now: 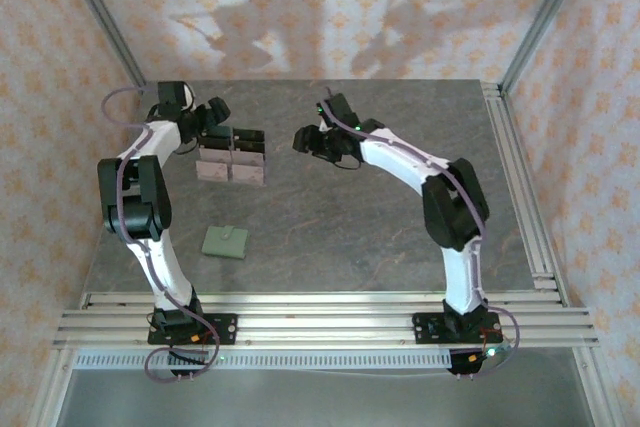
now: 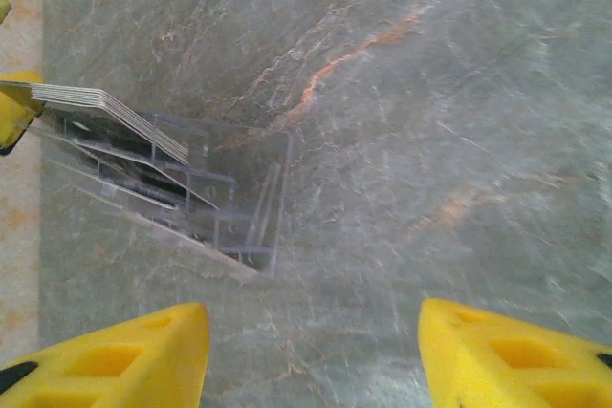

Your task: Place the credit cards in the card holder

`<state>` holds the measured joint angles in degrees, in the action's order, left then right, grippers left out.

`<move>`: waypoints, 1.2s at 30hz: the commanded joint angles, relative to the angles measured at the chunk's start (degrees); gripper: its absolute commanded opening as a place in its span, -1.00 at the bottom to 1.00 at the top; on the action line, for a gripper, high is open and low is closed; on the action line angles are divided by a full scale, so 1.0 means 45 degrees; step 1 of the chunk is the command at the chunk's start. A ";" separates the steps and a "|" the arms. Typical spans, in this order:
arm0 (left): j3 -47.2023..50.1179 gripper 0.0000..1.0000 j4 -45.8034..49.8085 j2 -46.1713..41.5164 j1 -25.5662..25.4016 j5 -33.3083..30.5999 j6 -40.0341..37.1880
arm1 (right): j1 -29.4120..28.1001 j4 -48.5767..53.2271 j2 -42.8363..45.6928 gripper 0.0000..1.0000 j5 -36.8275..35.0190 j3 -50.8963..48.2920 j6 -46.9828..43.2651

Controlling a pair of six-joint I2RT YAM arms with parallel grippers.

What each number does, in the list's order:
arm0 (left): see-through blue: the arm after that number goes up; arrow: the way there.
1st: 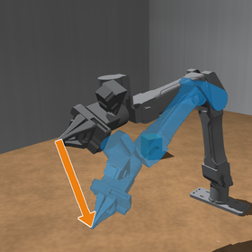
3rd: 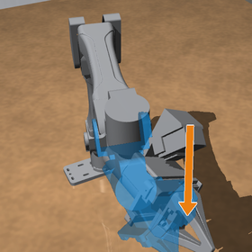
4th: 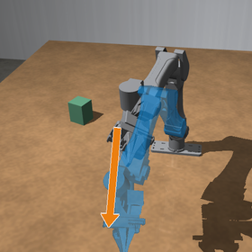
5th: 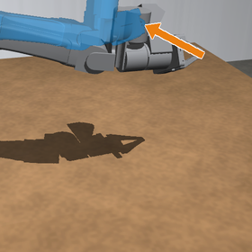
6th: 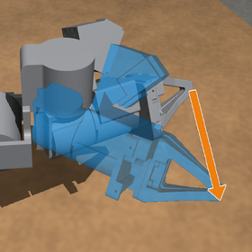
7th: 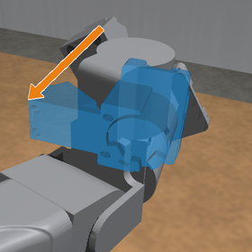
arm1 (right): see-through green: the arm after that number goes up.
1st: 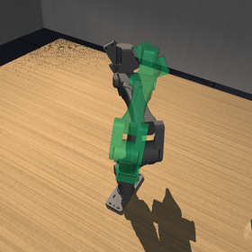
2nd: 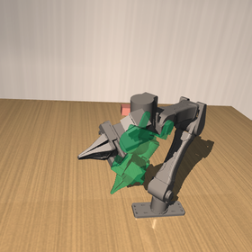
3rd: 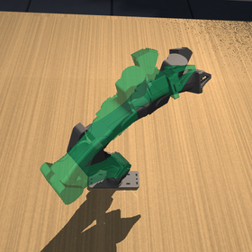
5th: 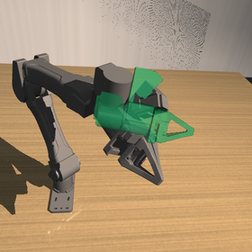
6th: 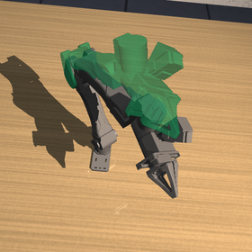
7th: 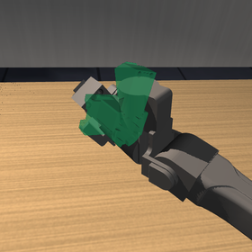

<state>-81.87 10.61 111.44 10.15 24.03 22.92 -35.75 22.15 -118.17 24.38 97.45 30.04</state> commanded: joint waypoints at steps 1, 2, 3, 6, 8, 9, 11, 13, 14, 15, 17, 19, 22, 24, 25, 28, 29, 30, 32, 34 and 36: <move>0.0615 1.00 -0.0782 -0.0866 -0.0137 0.0022 0.0449 | -0.0185 0.1094 -0.1136 0.05 -0.0426 0.1438 -0.0461; 0.0702 1.00 -0.0796 -0.0930 -0.0147 0.0016 0.0444 | -0.0227 0.1282 -0.1475 0.01 -0.0280 0.1869 -0.0550; 0.0753 1.00 -0.0794 -0.0972 -0.0165 0.0026 0.0435 | -0.0285 0.1409 -0.1767 -0.01 -0.0197 0.2210 -0.0599; 0.0824 1.00 -0.0740 -0.0994 -0.0166 -0.0008 0.0431 | -0.0500 0.1773 -0.2512 -0.05 -0.0114 0.3162 -0.0795; 0.0829 1.00 -0.0760 -0.0943 -0.0166 0.0031 0.0473 | -0.0656 0.2016 -0.2965 -0.06 -0.0109 0.3745 -0.0863; 0.0822 1.00 -0.0761 -0.0918 -0.0166 0.0051 0.0490 | -0.0724 0.2156 -0.3222 -0.06 -0.0074 0.4066 -0.0889; 0.0792 1.00 -0.0761 -0.0858 -0.0166 0.0069 0.0521 | -0.0858 0.2403 -0.3674 -0.07 -0.0093 0.4638 -0.0932; 0.0729 1.00 -0.0685 -0.0805 -0.0166 0.0071 0.0532 | -0.0952 0.2518 -0.4091 -0.07 -0.0052 0.5137 -0.0961; 0.0731 1.00 -0.0670 -0.0799 -0.0166 0.0033 0.0532 | -0.0992 0.2538 -0.4248 -0.07 -0.0039 0.5305 -0.0955; 0.0760 1.00 -0.0659 -0.0794 -0.0166 -0.0007 0.0523 | -0.1001 0.2538 -0.4419 -0.07 -0.0030 0.5454 -0.0935; 0.0770 1.00 -0.0584 -0.0769 -0.0166 -0.0044 0.0469 | -0.1039 0.2622 -0.4700 -0.08 -0.0018 0.5762 -0.0877; 0.0780 1.00 -0.0499 -0.0741 -0.0166 -0.0150 0.0435 | -0.1041 0.2692 -0.4942 -0.12 0.0014 0.5987 -0.0840; 0.0829 1.00 -0.0338 -0.0740 -0.0171 -0.0472 0.0414 | -0.1041 0.2656 -0.5086 -0.15 0.0001 0.6027 -0.0841; 0.0848 1.00 -0.0183 -0.0786 -0.0166 -0.0773 0.0379 | -0.1042 0.2650 -0.5175 -0.17 0.0036 0.6075 -0.0856; 0.0901 1.00 -0.0104 -0.0835 -0.0169 -0.1051 0.0384 | -0.1041 0.2692 -0.5185 -0.17 0.0118 0.6077 -0.0875; 0.1057 1.00 0.0106 -0.1022 -0.0166 -0.1698 0.0374 | -0.1050 0.2520 -0.4962 -0.17 0.0194 0.5683 -0.0876; 0.1063 1.00 0.0179 -0.1052 -0.0166 -0.1850 0.0362 | -0.1052 0.2364 -0.4853 -0.17 0.0224 0.5505 -0.0846; 0.1083 1.00 0.0271 -0.1072 -0.0166 -0.2020 0.0341 | -0.1046 0.2188 -0.4769 -0.17 0.0235 0.5316 -0.0795; 0.1140 1.00 0.0324 -0.1082 -0.0166 -0.2175 0.0337 | -0.1048 0.1997 -0.4732 -0.17 0.0328 0.5196 -0.0751; 0.1140 1.00 0.0334 -0.1001 -0.0166 -0.2065 0.0354 | -0.1042 0.1863 -0.4802 -0.17 0.0484 0.5200 -0.0684; 0.1146 1.00 0.0228 -0.0922 -0.0171 -0.1810 0.0432 | -0.1044 0.1760 -0.4899 -0.17 0.0541 0.5197 -0.0634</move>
<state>-77.25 10.52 108.99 9.74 16.99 24.60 -40.21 31.64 -139.76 25.93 121.08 26.89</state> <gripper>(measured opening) 0.998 0.415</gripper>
